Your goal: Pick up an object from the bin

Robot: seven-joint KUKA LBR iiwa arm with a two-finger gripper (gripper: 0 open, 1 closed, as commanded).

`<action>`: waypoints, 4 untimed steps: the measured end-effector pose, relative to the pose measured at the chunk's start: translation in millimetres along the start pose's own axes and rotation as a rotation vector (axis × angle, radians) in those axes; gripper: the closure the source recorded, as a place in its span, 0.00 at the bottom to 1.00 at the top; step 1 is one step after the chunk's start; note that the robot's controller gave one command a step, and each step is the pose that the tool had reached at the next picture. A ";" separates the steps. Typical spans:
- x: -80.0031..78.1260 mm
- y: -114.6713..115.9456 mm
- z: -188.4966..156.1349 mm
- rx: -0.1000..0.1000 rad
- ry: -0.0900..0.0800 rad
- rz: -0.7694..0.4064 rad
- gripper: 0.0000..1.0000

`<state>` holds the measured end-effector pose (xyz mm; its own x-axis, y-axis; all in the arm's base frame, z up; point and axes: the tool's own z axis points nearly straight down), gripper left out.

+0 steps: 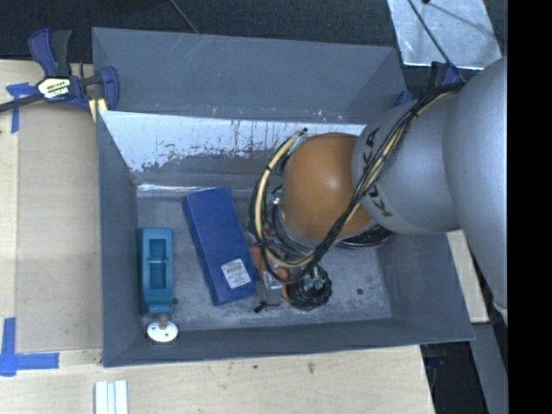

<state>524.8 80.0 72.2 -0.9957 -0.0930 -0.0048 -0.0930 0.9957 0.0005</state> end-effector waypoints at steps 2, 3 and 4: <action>9.8 -26.6 -13.5 -0.001 0.008 -0.064 0.00; -4.4 -77.4 -27.1 0.000 0.003 -0.115 0.00; -9.0 -107.8 -20.8 0.005 -0.002 -0.094 0.00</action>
Offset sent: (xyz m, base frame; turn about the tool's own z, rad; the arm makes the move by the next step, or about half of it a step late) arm -0.0128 -0.0652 0.0315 -0.1214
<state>543.7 -26.5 93.0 -0.9825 -0.1863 -0.0069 -0.1863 0.9825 -0.0047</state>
